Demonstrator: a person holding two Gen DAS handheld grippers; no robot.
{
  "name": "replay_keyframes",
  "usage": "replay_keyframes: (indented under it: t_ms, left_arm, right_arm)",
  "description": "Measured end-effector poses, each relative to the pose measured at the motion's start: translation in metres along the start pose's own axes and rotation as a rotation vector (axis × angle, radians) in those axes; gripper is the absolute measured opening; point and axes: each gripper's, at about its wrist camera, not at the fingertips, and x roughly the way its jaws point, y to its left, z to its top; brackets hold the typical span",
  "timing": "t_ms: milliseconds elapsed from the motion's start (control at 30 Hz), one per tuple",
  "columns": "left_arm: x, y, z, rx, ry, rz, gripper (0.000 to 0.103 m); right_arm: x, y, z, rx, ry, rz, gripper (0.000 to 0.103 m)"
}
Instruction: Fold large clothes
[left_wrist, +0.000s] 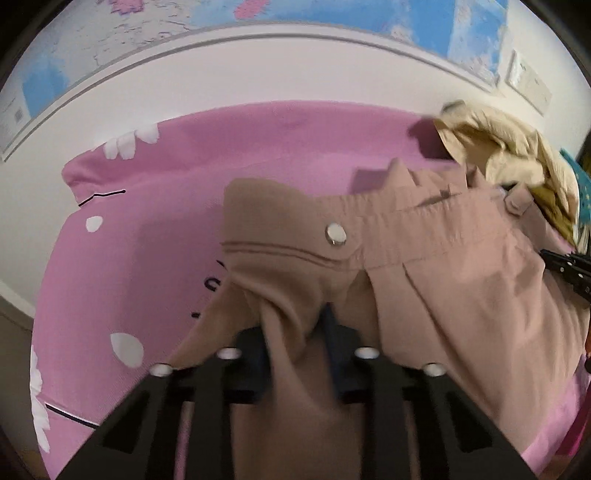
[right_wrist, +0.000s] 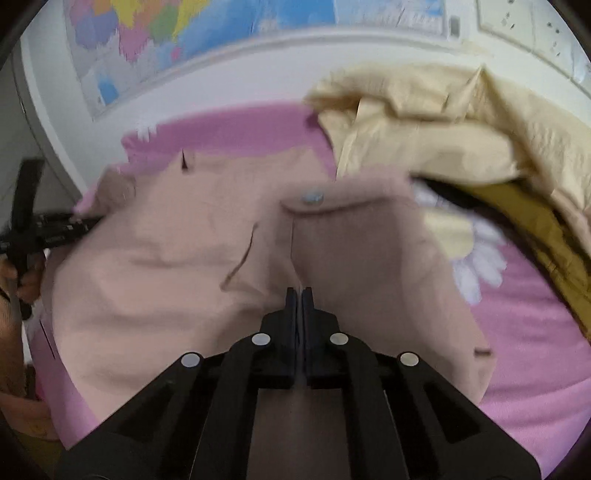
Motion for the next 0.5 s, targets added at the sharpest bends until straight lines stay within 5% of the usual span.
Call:
replay_keyframes:
  t_ms: [133, 267, 500]
  left_arm:
    - [-0.016, 0.008, 0.016, -0.054, -0.085, -0.054, 0.009]
    - [0.000, 0.006, 0.021, -0.060, -0.046, -0.028, 0.012]
    - [-0.003, 0.007, 0.011, -0.064, -0.058, 0.004, 0.045]
  right_arm:
    - [-0.031, -0.009, 0.017, 0.049, -0.151, -0.016, 0.003]
    - [0.000, -0.017, 0.012, 0.068, -0.039, -0.026, 0.003]
    - [0.014, -0.029, 0.002, 0.125, -0.010, 0.008, 0.010]
